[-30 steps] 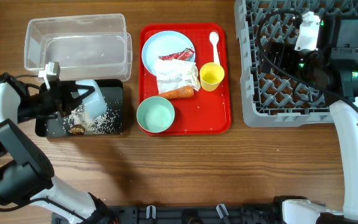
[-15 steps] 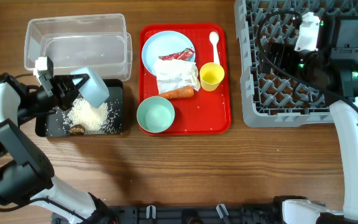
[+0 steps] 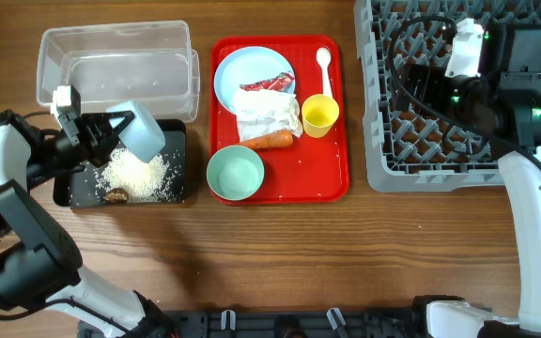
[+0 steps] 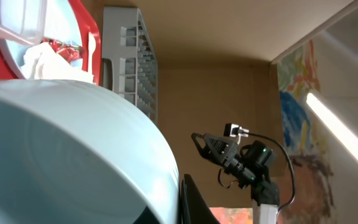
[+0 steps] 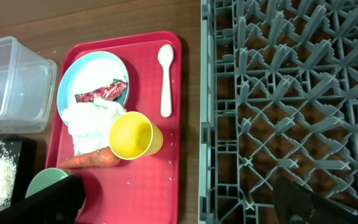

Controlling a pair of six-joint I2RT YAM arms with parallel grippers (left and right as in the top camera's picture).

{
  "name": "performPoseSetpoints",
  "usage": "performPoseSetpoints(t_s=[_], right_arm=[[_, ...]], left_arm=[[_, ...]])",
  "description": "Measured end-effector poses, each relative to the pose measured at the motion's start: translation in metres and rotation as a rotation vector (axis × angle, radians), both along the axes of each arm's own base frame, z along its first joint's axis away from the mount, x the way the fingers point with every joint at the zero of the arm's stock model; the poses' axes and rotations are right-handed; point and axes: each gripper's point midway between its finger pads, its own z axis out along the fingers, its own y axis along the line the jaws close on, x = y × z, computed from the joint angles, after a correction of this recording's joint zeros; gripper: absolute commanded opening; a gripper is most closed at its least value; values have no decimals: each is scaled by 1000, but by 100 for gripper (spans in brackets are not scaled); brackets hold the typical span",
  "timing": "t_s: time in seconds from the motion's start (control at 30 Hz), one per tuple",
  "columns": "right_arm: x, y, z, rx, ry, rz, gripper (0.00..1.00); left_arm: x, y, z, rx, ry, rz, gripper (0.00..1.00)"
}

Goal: Sort waste into correct bins and load items into the dishwasher rack
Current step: 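Tip the rice from the blue bowl onto the black tray, then set the blue bowl back on the red tray with the left gripper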

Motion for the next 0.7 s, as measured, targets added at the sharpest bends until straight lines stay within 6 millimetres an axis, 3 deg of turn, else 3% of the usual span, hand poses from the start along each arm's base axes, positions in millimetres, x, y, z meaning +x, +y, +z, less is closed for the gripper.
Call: performPoseSetpoints(t_s=[0.13,0.33,0.47,0.57,0.6,0.63,0.7], right_arm=[[0,0,0,0,-1,0,100],[3,0,2,0,-16,0,100],[3,0,3,0,-17,0,100],[3,0,2,0,-13,-1,100],[2,0,2,0,-10,0,100],[2,0,2,0,-10,0,100],[2,0,1,0,-7,0,100]], left_arm=[[-9,-25,21,85,-125,-69,4],[-39,-106,62,293,-395,-332,4],[-24,-146,50,421,-487,-447,4],[-10,-189,28,583,-401,-493,4],[-9,-195,25,587,-345,-486,4],[-8,-218,10,719,-353,-500,4],[-15,-240,-7,848,-330,-512,4]])
